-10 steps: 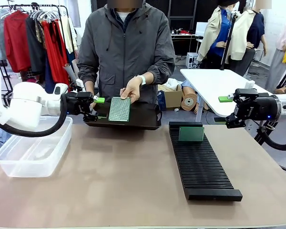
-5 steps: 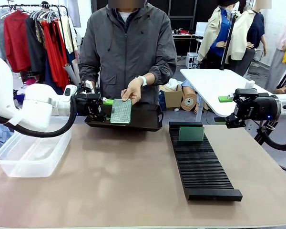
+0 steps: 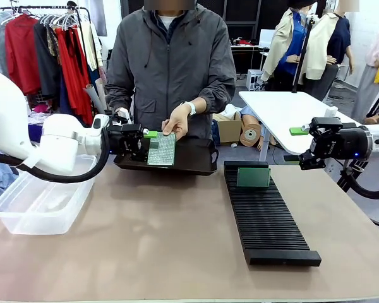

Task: Sort PCBs into racks and boxes based on the side picked up.
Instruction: Pick up the Blank PCB handed by the Human.

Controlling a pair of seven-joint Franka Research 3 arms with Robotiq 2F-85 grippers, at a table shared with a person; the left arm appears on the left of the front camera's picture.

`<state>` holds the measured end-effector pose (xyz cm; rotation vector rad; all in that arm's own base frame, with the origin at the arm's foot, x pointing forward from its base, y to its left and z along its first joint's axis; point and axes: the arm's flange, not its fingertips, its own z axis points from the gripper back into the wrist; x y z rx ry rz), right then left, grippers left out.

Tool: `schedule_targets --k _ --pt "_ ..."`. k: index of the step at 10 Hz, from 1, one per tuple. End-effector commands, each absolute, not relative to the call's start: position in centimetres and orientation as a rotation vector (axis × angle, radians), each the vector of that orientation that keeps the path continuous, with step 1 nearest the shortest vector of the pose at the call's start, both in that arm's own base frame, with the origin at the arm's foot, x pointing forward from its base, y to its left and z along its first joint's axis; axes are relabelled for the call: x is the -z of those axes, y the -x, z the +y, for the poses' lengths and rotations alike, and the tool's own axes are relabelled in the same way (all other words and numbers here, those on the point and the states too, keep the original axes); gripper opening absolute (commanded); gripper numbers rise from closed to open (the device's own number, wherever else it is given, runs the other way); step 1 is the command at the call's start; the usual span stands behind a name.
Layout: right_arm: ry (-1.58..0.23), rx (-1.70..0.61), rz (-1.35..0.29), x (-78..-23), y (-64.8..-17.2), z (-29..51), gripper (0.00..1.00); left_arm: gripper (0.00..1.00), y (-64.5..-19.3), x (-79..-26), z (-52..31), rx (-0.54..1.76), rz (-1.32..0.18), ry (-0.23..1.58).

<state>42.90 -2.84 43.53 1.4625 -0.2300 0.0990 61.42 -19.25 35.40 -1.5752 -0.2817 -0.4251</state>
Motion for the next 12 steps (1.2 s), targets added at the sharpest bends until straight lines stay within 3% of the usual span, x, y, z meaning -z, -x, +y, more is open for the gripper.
schedule_targets --k 1,3,4,9,10,12 --pt "-1.469 -0.103 -0.231 -43.8 -42.9 -2.8 1.0 1.0 -61.6 -35.4 -19.8 0.398 -0.32 1.568" --pt "-1.469 -0.103 -0.231 -43.8 -42.9 -2.8 1.0 1.0 -61.5 -35.1 -20.2 0.4 -0.305 1.557" --pt "-1.469 -0.103 -0.231 -43.8 -42.9 -2.8 1.0 0.95 -61.4 -35.0 -20.2 0.4 -0.307 1.557" --pt "-1.469 -0.103 -0.231 -43.8 -42.9 -2.8 1.0 0.05 -60.6 -35.2 -20.1 0.429 -0.305 1.565" --pt "-1.469 -0.103 -0.231 -43.8 -42.9 -2.8 1.0 0.0 -60.4 -35.1 -19.9 0.432 -0.31 1.569" --pt "-1.469 -0.103 -0.231 -43.8 -42.9 -2.8 1.0 0.0 -60.2 -35.1 -19.7 0.433 -0.313 1.581"
